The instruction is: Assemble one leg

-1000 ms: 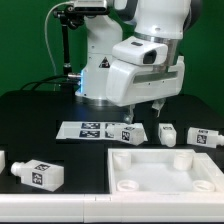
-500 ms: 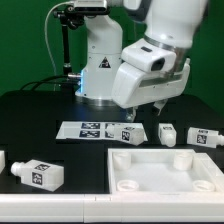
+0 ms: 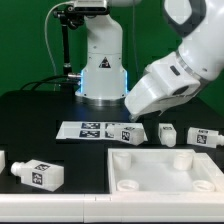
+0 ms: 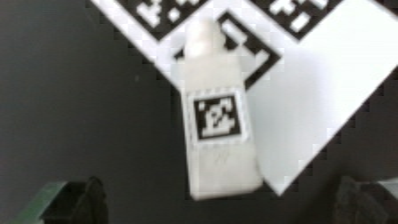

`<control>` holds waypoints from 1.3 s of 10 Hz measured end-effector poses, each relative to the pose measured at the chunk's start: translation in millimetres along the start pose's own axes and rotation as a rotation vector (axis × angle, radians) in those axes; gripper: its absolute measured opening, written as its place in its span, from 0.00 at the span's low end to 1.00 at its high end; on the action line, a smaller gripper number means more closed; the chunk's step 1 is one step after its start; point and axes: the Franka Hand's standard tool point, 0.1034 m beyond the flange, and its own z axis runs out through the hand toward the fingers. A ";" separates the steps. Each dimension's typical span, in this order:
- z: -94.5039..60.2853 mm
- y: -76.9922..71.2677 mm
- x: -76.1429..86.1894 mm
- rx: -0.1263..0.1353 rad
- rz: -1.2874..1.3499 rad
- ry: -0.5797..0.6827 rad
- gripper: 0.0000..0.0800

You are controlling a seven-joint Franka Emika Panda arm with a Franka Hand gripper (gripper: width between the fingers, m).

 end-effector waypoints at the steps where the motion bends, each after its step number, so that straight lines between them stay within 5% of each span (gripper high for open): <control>1: 4.2 3.2 1.3 0.012 0.013 -0.081 0.81; 4: 3.1 5.6 5.0 0.011 0.023 -0.083 0.81; 8: 37.1 9.0 4.8 0.037 0.031 -0.151 0.81; 13: 51.5 7.7 12.9 0.040 0.029 -0.156 0.81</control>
Offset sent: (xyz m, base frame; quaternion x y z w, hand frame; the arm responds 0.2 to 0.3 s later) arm 0.0000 0.0000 0.0000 0.0000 0.0000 0.0000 1.0000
